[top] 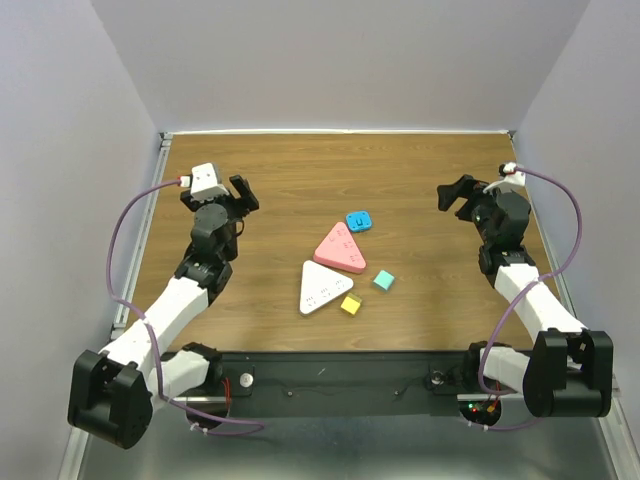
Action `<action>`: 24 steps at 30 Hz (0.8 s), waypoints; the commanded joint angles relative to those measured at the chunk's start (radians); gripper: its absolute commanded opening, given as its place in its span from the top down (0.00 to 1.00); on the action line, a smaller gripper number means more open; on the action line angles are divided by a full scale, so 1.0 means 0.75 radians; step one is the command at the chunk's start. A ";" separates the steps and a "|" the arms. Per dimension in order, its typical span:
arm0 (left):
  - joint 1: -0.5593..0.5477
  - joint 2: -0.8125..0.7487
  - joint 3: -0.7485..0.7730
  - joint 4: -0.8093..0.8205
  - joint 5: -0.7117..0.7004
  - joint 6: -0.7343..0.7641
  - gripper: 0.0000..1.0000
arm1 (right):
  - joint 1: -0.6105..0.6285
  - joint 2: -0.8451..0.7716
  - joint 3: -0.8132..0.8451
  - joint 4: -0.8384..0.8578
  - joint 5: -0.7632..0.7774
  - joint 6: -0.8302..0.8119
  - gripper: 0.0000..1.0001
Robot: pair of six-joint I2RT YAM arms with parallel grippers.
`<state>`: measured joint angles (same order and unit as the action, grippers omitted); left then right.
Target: Insert the plug
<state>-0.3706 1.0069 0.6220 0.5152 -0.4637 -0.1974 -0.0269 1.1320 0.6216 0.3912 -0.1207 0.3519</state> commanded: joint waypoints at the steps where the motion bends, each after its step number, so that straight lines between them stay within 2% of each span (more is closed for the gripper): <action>1: -0.066 0.050 0.083 -0.012 -0.079 0.071 0.12 | -0.009 -0.008 0.026 -0.027 0.044 -0.017 0.00; 4: -0.132 0.095 0.105 -0.020 -0.016 0.095 0.12 | -0.009 0.000 0.026 -0.047 0.075 -0.015 0.00; 5: -0.148 0.109 0.103 -0.014 0.083 0.108 0.12 | -0.009 0.006 0.028 -0.055 0.083 -0.005 0.00; 8: -0.264 0.195 0.134 -0.006 0.205 0.132 0.16 | -0.009 0.020 0.038 -0.080 0.100 0.003 0.00; 10: -0.393 0.281 0.177 -0.024 0.252 0.153 0.16 | -0.009 0.031 0.049 -0.096 0.114 0.013 0.00; 14: -0.608 0.414 0.257 -0.081 0.480 0.204 0.16 | -0.009 0.041 0.045 -0.110 0.145 0.038 0.00; 15: -0.677 0.469 0.303 -0.150 0.503 0.194 0.16 | -0.009 0.039 0.045 -0.115 0.153 0.040 0.00; 18: -0.743 0.543 0.377 -0.314 0.610 0.102 0.16 | -0.009 0.029 0.042 -0.131 0.153 0.040 0.00; 24: -0.894 0.611 0.410 -0.554 0.653 -0.076 0.17 | -0.009 0.010 0.036 -0.147 0.188 0.056 0.00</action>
<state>-1.0046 1.4662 0.8829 0.2356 -0.0307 -0.1646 -0.0269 1.1652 0.6220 0.2733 -0.0132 0.3786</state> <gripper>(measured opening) 0.832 0.998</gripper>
